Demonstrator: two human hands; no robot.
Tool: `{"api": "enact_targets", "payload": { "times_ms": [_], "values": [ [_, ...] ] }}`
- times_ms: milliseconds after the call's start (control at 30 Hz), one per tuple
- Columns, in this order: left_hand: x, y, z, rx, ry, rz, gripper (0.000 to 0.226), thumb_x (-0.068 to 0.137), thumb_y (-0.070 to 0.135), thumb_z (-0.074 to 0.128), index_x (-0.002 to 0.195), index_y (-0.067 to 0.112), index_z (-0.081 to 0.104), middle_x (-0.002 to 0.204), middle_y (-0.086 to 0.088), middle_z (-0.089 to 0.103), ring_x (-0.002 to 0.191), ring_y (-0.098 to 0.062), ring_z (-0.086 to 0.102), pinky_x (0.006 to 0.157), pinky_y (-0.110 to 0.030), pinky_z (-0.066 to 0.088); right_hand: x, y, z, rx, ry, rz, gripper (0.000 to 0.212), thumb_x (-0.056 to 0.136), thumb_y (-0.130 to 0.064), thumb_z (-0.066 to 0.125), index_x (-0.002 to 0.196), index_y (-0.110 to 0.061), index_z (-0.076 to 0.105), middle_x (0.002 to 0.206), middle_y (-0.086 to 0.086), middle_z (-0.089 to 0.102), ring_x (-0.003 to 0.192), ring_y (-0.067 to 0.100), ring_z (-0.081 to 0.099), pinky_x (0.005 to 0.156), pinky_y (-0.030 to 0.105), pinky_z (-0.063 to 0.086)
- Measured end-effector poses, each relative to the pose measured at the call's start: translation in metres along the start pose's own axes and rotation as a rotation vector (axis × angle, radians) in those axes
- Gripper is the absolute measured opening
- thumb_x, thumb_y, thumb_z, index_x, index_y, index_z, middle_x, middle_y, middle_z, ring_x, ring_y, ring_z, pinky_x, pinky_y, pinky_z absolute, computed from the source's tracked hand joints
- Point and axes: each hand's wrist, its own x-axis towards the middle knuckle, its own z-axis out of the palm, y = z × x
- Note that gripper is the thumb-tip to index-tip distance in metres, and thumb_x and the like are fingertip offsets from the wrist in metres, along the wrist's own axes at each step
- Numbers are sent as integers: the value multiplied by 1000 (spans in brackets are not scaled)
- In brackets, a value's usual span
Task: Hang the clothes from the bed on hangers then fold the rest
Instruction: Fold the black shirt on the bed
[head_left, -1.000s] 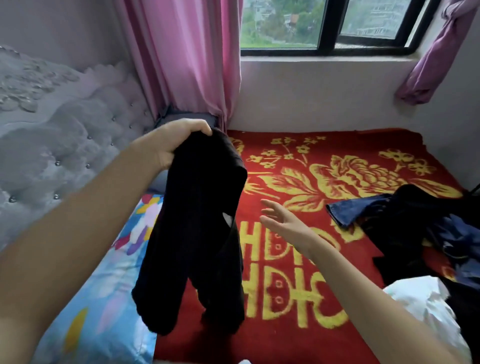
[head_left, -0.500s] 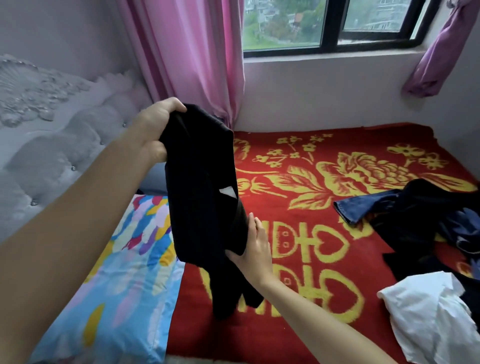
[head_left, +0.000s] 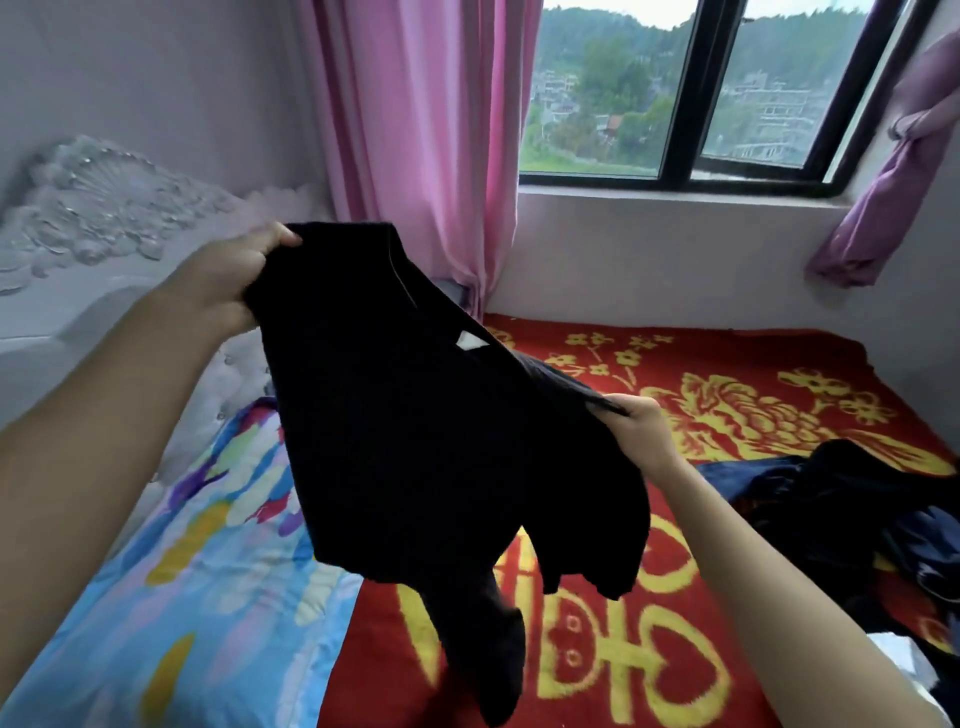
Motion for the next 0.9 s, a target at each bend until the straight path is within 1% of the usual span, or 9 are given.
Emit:
{"api": "enact_targets", "payload": {
  "times_ms": [200,367,500,533,633,733,767,833,900],
  "values": [
    [-19,-23,-37,595,-322,154,27,89,12,60,64,13,50,46,10,43,40,-2,37,37,-12,27,12,-31,-59,-71,-13,133,19,82,-7,69,63,-9,66,46,-8,54,39,1,44,39,12,35],
    [-27,-29,-47,499,-281,180,29,78,9,68,56,21,53,45,7,48,36,-1,39,35,-10,27,-2,-68,-87,-113,-101,93,20,85,-4,64,67,-13,68,50,-6,61,43,2,53,43,12,42],
    [-35,-17,-45,258,-150,242,26,82,6,64,62,20,56,45,6,57,34,-1,47,36,-8,36,-23,-98,-102,-25,-316,123,11,86,-17,64,86,-22,73,82,9,67,65,8,64,56,15,51],
    [-34,-13,-45,212,-103,254,25,84,8,64,62,19,59,45,6,59,35,-1,50,37,-9,39,-29,-104,-106,-11,-383,110,20,81,-27,70,101,-29,69,96,9,67,77,10,65,64,16,53],
    [-37,-5,-42,153,45,292,34,85,13,67,53,25,66,46,9,61,38,1,53,41,-10,44,-48,-116,-110,-340,-462,35,100,46,-48,81,128,-69,26,127,-15,46,110,3,49,81,13,47],
    [-30,-4,-38,105,173,289,32,84,12,68,54,21,63,44,13,59,40,2,53,49,-14,46,-63,-112,-88,-1017,-330,-287,125,55,-51,81,132,-62,-17,122,-8,38,107,10,40,80,25,42],
    [-28,-4,-35,94,210,290,30,84,12,68,57,20,59,42,14,57,40,3,51,50,-14,45,-67,-108,-79,-1137,-205,-415,123,61,-43,82,137,-50,-15,118,1,42,106,18,44,73,31,45],
    [-26,-7,-31,85,263,296,28,84,12,68,63,22,53,39,17,54,38,4,49,52,-13,43,-72,-96,-72,-1109,28,-657,106,64,-21,84,147,-24,19,104,18,54,88,34,59,54,36,48],
    [-25,-12,-30,93,300,307,27,83,13,69,64,22,53,39,18,53,38,5,47,52,-12,42,-75,-88,-71,-992,121,-821,71,66,-7,72,133,-8,51,87,20,58,66,33,60,45,32,46]
  ]
}}
